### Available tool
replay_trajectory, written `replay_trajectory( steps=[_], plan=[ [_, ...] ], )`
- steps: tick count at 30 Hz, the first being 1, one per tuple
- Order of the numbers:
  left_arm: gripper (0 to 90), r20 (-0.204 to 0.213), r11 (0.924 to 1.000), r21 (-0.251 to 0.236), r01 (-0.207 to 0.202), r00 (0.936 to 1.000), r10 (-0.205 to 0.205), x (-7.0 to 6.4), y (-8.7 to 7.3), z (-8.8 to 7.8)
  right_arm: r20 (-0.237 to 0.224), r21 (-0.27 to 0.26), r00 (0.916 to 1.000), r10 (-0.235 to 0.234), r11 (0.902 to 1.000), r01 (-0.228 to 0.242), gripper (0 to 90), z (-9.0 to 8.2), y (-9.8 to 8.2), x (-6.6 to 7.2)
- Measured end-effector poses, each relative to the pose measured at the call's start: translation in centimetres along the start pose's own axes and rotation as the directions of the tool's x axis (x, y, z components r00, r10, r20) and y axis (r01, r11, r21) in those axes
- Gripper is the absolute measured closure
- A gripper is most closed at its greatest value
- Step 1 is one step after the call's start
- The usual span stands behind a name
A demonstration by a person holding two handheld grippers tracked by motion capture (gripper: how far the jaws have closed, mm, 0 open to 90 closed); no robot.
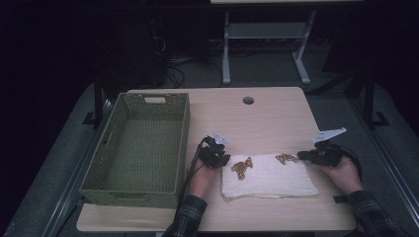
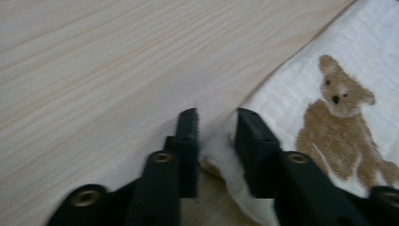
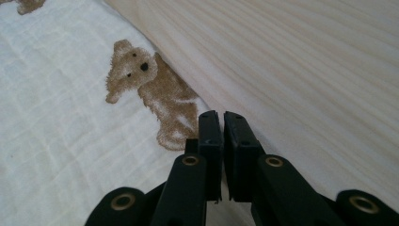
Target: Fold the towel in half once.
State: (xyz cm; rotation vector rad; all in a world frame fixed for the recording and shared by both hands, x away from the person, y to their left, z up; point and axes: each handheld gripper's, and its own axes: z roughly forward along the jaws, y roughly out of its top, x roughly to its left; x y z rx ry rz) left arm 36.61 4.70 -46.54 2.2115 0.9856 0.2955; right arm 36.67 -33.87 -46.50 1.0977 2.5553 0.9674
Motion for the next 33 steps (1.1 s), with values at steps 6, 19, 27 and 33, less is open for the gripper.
replay_trajectory(
  steps=[6,19,27,33],
  plan=[
    [86.9,-0.004,1.0000,-0.001,0.006,1.0000,-0.006,0.3,0.2,0.1,0.060,0.001,0.9982,-0.003,1.0000,0.003,87.0,-0.1,0.1,-0.1],
    [87.1,-0.091,0.9929,-0.119,-0.004,0.9959,-0.007,1.9,4.0,0.1,0.106,-0.081,0.9939,0.031,0.9965,-0.022,87.1,-0.4,2.1,-2.6],
    [87.1,-0.115,0.9878,-0.153,-0.030,0.9932,0.012,2.4,5.1,-0.6,0.123,-0.119,0.9920,0.029,0.9928,-0.014,87.1,-0.4,3.4,-3.3],
    [87.1,-0.100,0.9829,-0.180,-0.040,0.9947,0.022,1.8,4.3,-1.4,0.106,-0.136,0.9942,0.018,0.9907,-0.003,87.1,-1.5,2.9,-2.5]
  ],
)
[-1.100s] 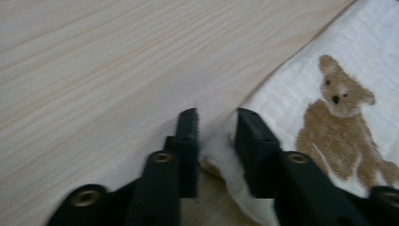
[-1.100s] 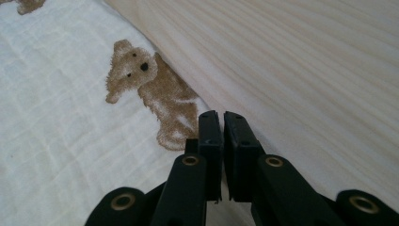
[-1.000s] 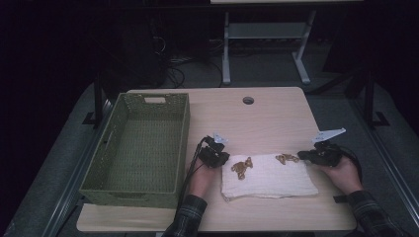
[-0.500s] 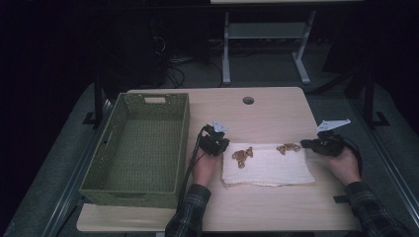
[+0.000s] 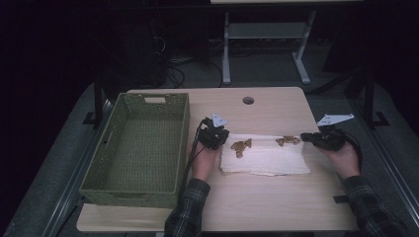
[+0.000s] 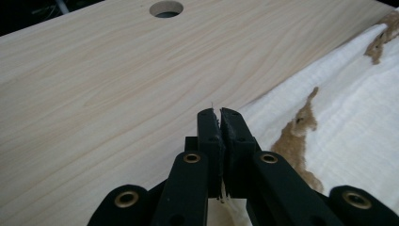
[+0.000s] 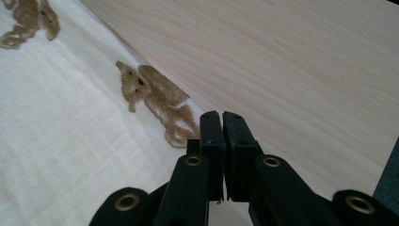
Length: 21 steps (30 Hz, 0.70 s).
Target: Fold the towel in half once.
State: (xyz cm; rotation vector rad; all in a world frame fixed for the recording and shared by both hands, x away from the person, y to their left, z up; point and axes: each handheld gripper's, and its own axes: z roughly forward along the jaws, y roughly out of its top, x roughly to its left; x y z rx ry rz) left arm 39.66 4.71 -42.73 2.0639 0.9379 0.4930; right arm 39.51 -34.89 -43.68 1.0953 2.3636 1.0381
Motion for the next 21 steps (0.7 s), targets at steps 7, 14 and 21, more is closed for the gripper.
replay_trajectory(
  steps=[7,14,21],
  plan=[
    [87.1,0.016,0.9992,-0.034,-0.020,0.9997,0.020,-0.5,-0.5,-1.5,-0.027,-0.005,0.9996,-0.012,0.9999,0.012,86.9,-1.4,-0.8,1.1],
    [87.1,0.027,0.9988,-0.031,-0.039,0.9989,0.040,-1.2,-1.4,-2.3,-0.049,-0.001,0.9987,-0.015,0.9999,0.015,86.8,-2.4,-1.5,2.1],
    [87.1,0.041,0.9982,-0.023,-0.055,0.9976,0.056,-2.0,-2.3,-3.0,-0.066,0.016,0.9976,-0.019,0.9997,0.020,86.9,-2.9,-2.4,2.9]
  ],
)
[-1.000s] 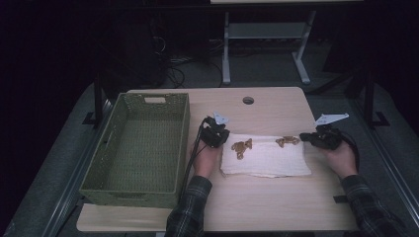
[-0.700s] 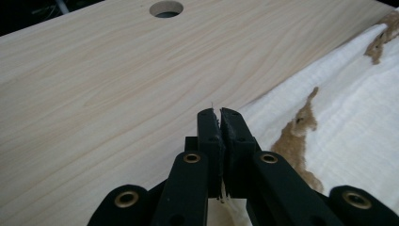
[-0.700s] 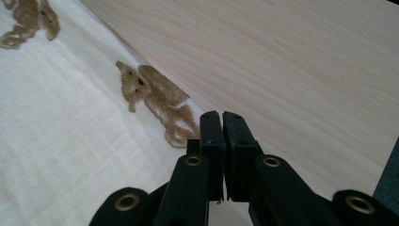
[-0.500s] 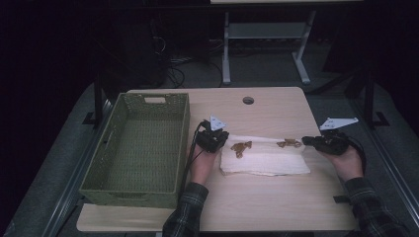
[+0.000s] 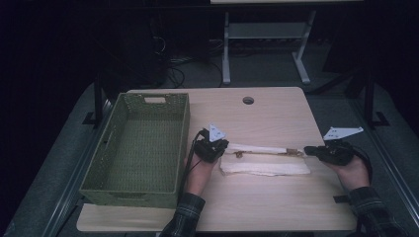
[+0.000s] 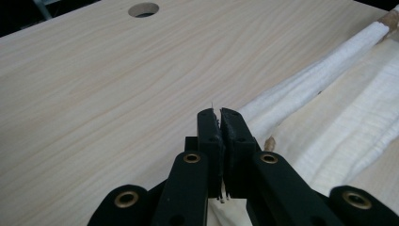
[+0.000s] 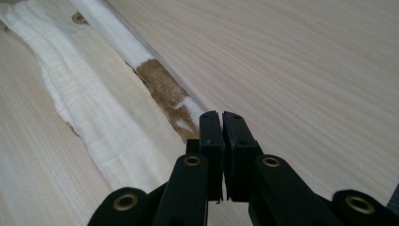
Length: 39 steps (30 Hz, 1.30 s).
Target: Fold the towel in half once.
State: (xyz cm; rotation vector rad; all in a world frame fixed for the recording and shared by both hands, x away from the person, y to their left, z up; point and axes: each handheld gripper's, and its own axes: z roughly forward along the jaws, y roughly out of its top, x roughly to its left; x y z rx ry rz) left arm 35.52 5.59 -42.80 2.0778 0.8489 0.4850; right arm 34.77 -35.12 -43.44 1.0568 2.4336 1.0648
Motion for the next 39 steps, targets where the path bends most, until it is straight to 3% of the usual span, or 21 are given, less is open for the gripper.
replay_trajectory(
  steps=[7,16,23,27,31,36,39],
  plan=[
    [87.0,-0.006,0.9997,0.018,-0.019,0.9998,0.019,-0.9,-1.1,-0.3,-0.010,0.007,0.9999,-0.004,1.0000,0.004,86.9,-0.5,-0.7,0.8],
    [87.0,0.009,0.9996,0.028,-0.005,0.9999,0.005,-1.7,-2.3,-0.9,-0.021,0.011,0.9995,-0.024,0.9996,0.024,86.8,-1.4,-1.5,2.2],
    [87.0,0.024,0.9987,0.051,0.001,0.9997,-0.002,-2.0,-3.1,-0.8,-0.046,0.043,0.9987,-0.025,0.9987,0.026,86.8,-1.4,-2.4,2.9],
    [86.7,0.034,0.9962,0.087,0.007,0.9994,-0.010,-2.2,-3.7,-0.6,-0.060,0.068,0.9978,-0.026,0.9972,0.030,86.6,-1.2,-2.7,3.4],
    [82.0,0.042,0.9955,0.095,0.006,0.9991,-0.010,-2.4,-3.8,-0.9,-0.063,0.103,0.9980,-0.009,0.9946,0.015,79.4,-1.1,-2.9,3.5],
    [80.4,0.066,0.9992,0.040,0.006,0.9978,-0.008,-2.5,-2.5,-2.4,-0.064,0.004,0.9979,-0.004,1.0000,0.004,75.9,-2.4,-2.2,3.5],
    [80.5,0.098,0.9994,0.034,0.007,0.9951,-0.011,-2.9,-1.9,-2.2,-0.082,0.008,0.9966,-0.005,1.0000,0.006,79.6,-1.9,-1.9,3.6]
  ],
)
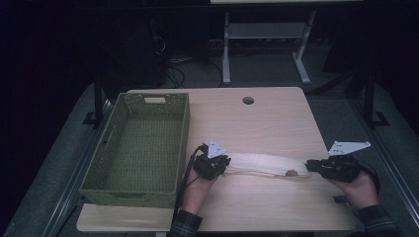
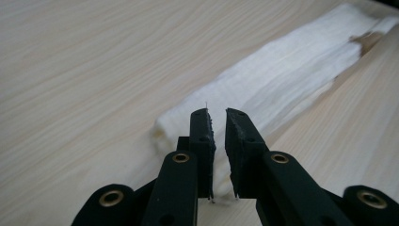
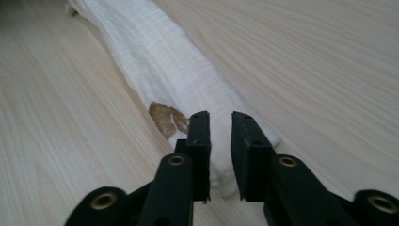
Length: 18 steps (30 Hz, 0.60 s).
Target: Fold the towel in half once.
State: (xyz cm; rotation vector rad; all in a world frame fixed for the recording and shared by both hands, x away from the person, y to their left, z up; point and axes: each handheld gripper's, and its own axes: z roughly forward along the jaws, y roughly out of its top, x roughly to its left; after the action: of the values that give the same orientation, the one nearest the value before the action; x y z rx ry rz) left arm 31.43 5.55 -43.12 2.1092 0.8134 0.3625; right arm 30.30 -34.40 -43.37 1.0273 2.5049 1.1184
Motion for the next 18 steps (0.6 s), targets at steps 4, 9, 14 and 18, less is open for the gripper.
replay_trajectory(
  steps=[4,9,14,18],
  plan=[
    [80.5,0.020,0.9981,0.058,-0.018,0.9997,0.017,-0.2,-0.4,1.3,-0.046,0.090,0.9986,-0.025,0.9956,0.029,86.3,1.6,-0.6,0.5],
    [81.7,0.014,0.9881,0.153,-0.011,0.9999,0.009,0.2,-1.6,2.6,-0.049,0.171,0.9972,-0.056,0.9833,0.064,89.4,2.5,-1.1,0.5],
    [82.6,0.012,0.9847,0.172,-0.027,0.9996,0.025,0.1,-1.7,2.6,-0.053,0.170,0.9980,-0.035,0.9844,0.044,89.5,2.6,-1.1,0.3],
    [76.3,0.016,0.9895,0.143,-0.017,0.9998,0.015,0.2,-1.1,2.1,-0.052,0.171,0.9981,-0.033,0.9844,0.041,89.5,2.6,-1.1,0.3]
  ],
)
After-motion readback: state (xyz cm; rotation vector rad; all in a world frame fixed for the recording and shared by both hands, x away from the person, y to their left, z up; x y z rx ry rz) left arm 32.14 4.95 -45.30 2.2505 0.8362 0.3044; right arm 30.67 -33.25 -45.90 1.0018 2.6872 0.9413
